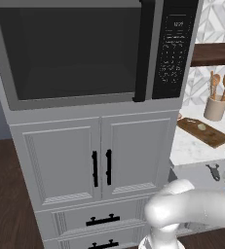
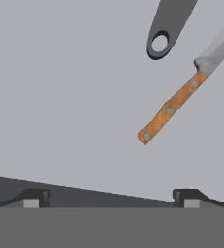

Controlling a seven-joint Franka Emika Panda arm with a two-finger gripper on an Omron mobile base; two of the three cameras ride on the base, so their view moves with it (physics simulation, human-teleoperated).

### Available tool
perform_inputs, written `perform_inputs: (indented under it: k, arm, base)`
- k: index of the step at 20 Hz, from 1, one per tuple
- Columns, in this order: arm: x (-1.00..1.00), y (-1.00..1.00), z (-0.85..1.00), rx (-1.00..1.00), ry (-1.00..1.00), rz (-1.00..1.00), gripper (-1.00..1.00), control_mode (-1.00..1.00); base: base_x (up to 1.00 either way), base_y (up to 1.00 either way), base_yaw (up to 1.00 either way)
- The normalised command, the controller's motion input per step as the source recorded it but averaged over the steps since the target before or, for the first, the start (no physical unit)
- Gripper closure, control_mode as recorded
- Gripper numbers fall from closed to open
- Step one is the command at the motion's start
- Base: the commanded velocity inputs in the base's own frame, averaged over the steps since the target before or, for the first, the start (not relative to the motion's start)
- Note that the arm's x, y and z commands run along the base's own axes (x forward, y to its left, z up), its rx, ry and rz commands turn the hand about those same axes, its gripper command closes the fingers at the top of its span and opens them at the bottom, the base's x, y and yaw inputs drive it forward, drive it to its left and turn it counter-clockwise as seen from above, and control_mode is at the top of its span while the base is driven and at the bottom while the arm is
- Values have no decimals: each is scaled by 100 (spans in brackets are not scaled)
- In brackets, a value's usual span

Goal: Place the appropriate cutting tool for cutting the garlic skin on the cutting board.

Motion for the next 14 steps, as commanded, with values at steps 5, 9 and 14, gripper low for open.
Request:
perform_inputs:
  k: [5,9,14]
  arm:
    - [2,-4,-59,7,4,4,-100,-100]
    - [-23,0,-29,1,14,0,-100,-100]
    - [-21,0,-14,0,30,0,-100,-100]
  base:
    - [0,0,0]
    - [0,0,0]
    - [0,0,0]
